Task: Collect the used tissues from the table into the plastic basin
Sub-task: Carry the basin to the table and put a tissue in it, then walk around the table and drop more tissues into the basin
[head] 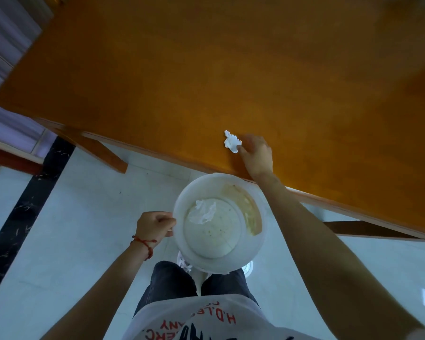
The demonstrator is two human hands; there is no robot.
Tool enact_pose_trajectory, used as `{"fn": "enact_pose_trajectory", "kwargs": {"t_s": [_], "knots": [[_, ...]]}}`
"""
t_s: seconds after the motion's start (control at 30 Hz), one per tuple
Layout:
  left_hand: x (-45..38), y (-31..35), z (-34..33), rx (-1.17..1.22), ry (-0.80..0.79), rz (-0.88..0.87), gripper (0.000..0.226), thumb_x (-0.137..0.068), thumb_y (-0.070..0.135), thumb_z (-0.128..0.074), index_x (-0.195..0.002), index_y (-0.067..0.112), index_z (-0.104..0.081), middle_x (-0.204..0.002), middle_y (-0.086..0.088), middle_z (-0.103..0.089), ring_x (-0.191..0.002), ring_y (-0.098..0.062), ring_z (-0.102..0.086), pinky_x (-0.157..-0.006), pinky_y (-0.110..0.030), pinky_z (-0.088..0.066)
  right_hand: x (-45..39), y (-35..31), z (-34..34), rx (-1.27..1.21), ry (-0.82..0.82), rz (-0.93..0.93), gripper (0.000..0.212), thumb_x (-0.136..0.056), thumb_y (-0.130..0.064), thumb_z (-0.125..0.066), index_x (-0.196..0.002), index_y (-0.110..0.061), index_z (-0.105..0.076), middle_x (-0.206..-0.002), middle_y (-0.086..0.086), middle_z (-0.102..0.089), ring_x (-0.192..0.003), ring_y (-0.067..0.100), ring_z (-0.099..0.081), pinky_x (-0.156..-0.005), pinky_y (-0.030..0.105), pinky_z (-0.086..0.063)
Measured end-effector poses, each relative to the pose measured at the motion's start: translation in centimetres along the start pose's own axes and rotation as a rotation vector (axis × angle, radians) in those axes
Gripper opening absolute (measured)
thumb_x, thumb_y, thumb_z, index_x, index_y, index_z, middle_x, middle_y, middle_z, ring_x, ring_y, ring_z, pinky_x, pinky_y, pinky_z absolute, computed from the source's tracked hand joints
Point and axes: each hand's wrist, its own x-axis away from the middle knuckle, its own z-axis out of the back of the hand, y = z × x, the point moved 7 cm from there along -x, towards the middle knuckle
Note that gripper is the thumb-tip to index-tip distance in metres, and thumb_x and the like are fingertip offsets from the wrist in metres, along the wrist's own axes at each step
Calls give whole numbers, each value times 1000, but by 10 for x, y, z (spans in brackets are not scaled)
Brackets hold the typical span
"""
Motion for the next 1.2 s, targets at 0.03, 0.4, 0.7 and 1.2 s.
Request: {"fn": "enact_pose_trajectory", "kwargs": {"t_s": [0.03,0.4,0.7,1.2], "knots": [[0,1,1,3,8,-7,14,-75,-3,-58,-75,-15,-66,-61,-8,-69,-68,-25,-64,-50,-15,-55,-8,-3,-5,18,-15,22,36,-88,-21,-57,-122,-11,-55,-125,13,-58,-115,28,-51,-90,33,-42],[-1,0,1,3,16,-5,21,-76,1,-61,-68,19,-69,-68,-2,-68,-71,-18,-66,-53,-16,-57,-19,-1,-23,68,-46,45,35,-88,-14,-55,-123,-8,-55,-125,15,-54,-111,31,-52,-87,31,-42],[-5,1,0,-12,-9,10,23,-78,-2,-61,-65,16,-66,-46,16,-66,-69,-21,-63,-47,-12,-53,75,3,1,-219,90,29,25,-82,-12,-65,-107,-8,-65,-100,5,-64,-83,12,-53,-62,0,-37],[-5,4,-2,5,-46,-3,25,-78,-4,-60,-102,-4,-67,-80,-6,-65,-69,-16,-60,-48,-11,-54,184,67,-9,-37,29,-153,34,-85,-16,-62,-118,-8,-59,-123,12,-61,-110,30,-58,-94,34,-46]]}}
